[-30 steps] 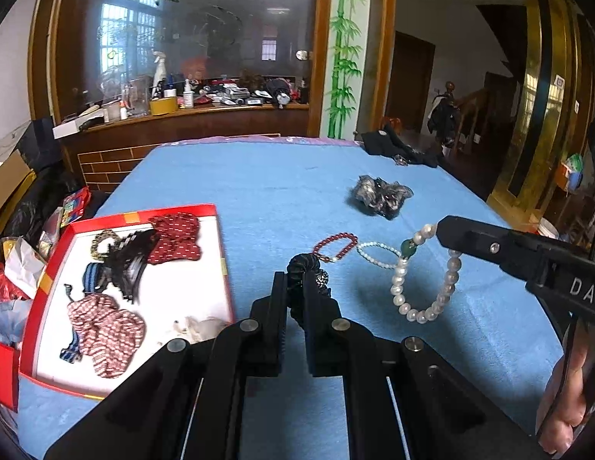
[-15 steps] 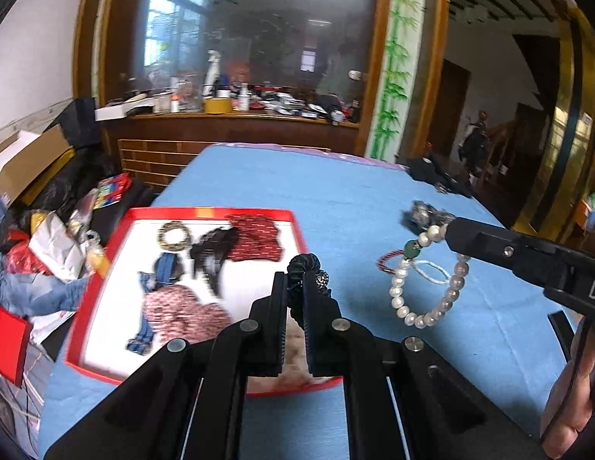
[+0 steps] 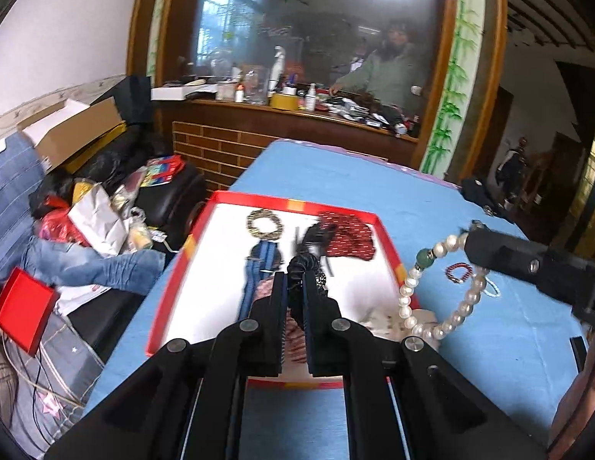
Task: Organize jewelry
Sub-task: 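Carry the black and pearl bracelets toward the red-rimmed box, then lower both bracelets into the box, open both grippers and withdraw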
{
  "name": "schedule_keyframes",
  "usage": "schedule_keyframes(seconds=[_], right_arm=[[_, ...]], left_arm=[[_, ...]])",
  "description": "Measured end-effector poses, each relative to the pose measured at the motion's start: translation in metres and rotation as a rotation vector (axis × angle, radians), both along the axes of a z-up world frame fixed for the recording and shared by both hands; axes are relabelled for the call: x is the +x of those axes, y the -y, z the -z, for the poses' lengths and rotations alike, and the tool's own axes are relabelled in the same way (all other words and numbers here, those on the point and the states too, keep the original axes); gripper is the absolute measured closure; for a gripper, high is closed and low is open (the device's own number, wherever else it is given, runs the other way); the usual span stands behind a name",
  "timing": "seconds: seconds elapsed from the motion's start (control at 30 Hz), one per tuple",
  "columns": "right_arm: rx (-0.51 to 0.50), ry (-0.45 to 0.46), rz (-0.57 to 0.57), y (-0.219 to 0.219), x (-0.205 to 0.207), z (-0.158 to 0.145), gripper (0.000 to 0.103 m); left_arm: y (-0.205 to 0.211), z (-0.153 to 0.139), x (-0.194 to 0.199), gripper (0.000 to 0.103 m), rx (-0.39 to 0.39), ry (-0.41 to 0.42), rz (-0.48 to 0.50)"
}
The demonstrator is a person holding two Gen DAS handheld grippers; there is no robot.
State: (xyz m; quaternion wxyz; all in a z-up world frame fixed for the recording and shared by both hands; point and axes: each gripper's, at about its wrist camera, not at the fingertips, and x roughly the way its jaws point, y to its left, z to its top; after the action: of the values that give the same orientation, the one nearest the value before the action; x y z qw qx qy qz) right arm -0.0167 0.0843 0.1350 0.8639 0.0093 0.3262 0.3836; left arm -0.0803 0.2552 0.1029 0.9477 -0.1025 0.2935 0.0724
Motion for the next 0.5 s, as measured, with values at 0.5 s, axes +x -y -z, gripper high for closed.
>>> schedule_keyframes(seconds=[0.5], right_arm=[[-0.042, -0.062, -0.085, -0.050, 0.001, 0.028, 0.093]], left_arm=[[-0.032, 0.015, -0.001, 0.096, -0.035, -0.027, -0.051]])
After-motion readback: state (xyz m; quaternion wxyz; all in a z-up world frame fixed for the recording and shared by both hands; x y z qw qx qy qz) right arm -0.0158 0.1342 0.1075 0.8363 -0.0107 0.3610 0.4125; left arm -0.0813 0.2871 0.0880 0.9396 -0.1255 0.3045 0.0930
